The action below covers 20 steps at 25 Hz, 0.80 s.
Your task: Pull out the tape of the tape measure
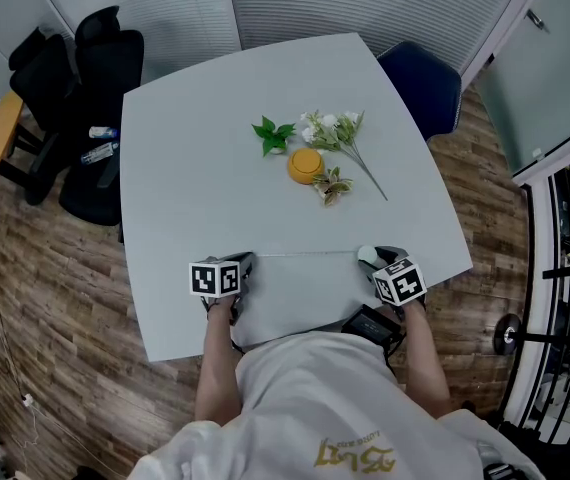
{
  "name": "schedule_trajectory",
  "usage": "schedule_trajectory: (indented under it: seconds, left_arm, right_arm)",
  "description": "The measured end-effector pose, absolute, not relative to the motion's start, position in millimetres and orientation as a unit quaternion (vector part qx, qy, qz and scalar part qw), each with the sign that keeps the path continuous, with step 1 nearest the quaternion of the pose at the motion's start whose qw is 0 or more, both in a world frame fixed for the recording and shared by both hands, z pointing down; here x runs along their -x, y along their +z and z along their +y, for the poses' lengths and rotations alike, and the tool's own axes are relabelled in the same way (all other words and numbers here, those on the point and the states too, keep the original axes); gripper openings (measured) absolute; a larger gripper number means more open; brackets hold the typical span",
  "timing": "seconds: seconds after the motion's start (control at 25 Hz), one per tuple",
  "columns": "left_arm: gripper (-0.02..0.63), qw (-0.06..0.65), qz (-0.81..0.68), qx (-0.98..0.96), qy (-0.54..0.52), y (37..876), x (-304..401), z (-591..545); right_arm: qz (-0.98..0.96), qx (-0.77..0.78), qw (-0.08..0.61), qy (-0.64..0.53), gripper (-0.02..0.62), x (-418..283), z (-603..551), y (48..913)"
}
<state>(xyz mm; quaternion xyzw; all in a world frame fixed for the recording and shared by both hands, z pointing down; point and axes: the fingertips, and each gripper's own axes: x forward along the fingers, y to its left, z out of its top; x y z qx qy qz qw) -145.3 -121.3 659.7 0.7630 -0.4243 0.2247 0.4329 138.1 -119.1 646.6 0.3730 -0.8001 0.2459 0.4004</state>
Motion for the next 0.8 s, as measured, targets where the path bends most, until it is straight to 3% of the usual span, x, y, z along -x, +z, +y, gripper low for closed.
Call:
schedule_trajectory:
  seconds: [0.8]
  left_arm:
    - [0.009,0.442,-0.444,-0.747,0.224,664.2,157.4,-119.0]
  right_arm:
    - [-0.782,-0.396,0.402,0.265,0.225,-165.4,-117.8,654.5]
